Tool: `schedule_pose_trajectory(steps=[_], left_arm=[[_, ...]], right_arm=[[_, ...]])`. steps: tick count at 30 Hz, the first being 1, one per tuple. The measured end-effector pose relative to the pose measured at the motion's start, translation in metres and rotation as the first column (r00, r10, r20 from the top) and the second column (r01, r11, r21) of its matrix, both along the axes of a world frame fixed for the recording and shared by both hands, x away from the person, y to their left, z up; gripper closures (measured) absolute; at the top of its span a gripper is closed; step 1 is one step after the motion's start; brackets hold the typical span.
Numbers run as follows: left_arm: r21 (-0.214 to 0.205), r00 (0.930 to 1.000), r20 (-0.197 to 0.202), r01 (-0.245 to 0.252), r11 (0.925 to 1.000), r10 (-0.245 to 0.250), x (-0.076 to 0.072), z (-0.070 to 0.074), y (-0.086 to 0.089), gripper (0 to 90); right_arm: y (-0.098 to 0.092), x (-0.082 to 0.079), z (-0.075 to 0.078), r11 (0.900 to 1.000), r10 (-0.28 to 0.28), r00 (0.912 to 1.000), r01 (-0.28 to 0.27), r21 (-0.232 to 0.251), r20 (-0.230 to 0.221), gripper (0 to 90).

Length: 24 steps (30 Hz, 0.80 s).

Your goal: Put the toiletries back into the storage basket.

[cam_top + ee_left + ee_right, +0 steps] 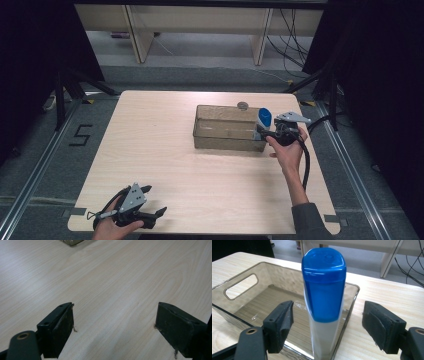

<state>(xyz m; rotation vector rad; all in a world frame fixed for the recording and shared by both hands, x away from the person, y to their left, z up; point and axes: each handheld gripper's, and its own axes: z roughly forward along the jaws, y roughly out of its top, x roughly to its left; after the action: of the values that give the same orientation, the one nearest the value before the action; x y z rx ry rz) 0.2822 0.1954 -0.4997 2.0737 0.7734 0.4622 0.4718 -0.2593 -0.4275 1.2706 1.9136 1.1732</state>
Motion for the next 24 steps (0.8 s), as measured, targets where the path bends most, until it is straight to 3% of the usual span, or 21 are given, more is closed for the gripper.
schedule_pose_trajectory(steps=[1,2,3,5,6,8,10,11,12,13,14,15,16,17,19,20,24], left_arm=[[0.006,1.0,-0.004,-0.003,1.0,0.003,0.0,0.0,0.0,14.9],[0.01,1.0,-0.004,-0.002,0.9999,0.002,0.0,0.001,0.001,14.9],[0.009,1.0,-0.004,-0.002,1.0,0.002,0.0,0.001,0.0,14.9],[0.003,1.0,-0.004,-0.002,1.0,0.002,-0.001,0.001,0.0,14.9],[0.033,0.9999,0.008,0.008,0.9994,-0.008,0.001,0.0,0.002,14.9],[-0.004,1.0,0.001,-0.003,1.0,0.003,0.0,0.0,0.0,14.9],[-0.001,1.0,0.001,-0.003,1.0,0.003,0.0,0.0,0.0,14.9],[0.019,1.0,-0.004,0.008,0.9998,-0.008,0.0,0.001,0.002,14.9],[0.008,0.9999,-0.01,-0.002,1.0,0.002,0.0,0.001,0.001,14.9],[-0.004,1.0,0.0,-0.001,1.0,0.001,0.0,0.0,0.0,14.9],[0.039,0.9999,-0.002,0.012,0.9992,-0.011,0.001,0.002,0.003,14.9],[0.043,1.0,-0.002,0.009,0.999,-0.009,0.001,0.002,0.003,14.9],[0.034,0.9999,0.012,0.001,0.9994,-0.001,0.002,0.0,0.002,14.9],[0.01,1.0,0.002,-0.003,0.9999,0.003,0.001,0.0,0.002,14.8],[-0.003,1.0,-0.004,-0.001,1.0,0.001,0.001,0.001,0.002,14.8],[-0.006,1.0,-0.002,-0.001,1.0,0.001,0.0,0.001,0.001,14.9],[-0.005,1.0,-0.002,-0.001,1.0,0.001,0.001,0.001,0.001,14.9]], right_arm=[[0.001,-0.003,0.001,0.9998,-0.005,0.9997,0.005,0.017,-0.023,26.2],[0.001,-0.004,0.001,0.9996,-0.007,0.9997,0.008,0.029,-0.022,26.1],[-0.002,-0.003,0.002,1.0,0.0,1.0,0.0,-0.005,0.0,26.1],[0.0,-0.006,0.001,0.9997,-0.007,0.9999,0.007,0.025,-0.013,26.0],[-0.002,-0.007,0.002,1.0,-0.002,1.0,0.002,0.003,-0.004,25.8],[-0.001,-0.01,0.003,0.9995,-0.01,0.9997,0.011,0.031,-0.022,25.7],[-0.002,-0.013,0.004,0.9995,0.0,0.9998,0.0,0.031,-0.018,25.7],[-0.002,-0.014,0.004,0.9998,-0.003,1.0,0.003,0.018,-0.003,25.7],[-0.003,-0.014,0.004,1.0,0.004,1.0,-0.004,0.002,0.005,25.7],[-0.002,-0.016,0.005,0.9997,0.01,0.9999,-0.01,0.021,-0.014,25.7],[0.0,-0.018,0.004,0.9993,-0.008,0.9998,0.009,0.037,-0.016,25.7],[-0.002,-0.018,0.004,0.9997,0.01,0.9999,-0.01,0.021,-0.008,25.7],[-0.001,-0.021,0.005,0.9997,0.004,0.9998,-0.003,0.025,-0.018,25.7],[0.001,-0.023,0.006,0.9992,-0.004,0.9996,0.005,0.04,-0.027,25.7],[-0.001,-0.024,0.006,0.9997,0.008,1.0,-0.008,0.021,-0.005,25.7],[0.0,-0.026,0.005,0.9992,0.002,1.0,-0.001,0.04,-0.003,25.7],[0.0,-0.031,0.007,0.999,0.007,0.9999,-0.007,0.043,-0.011,25.6]])
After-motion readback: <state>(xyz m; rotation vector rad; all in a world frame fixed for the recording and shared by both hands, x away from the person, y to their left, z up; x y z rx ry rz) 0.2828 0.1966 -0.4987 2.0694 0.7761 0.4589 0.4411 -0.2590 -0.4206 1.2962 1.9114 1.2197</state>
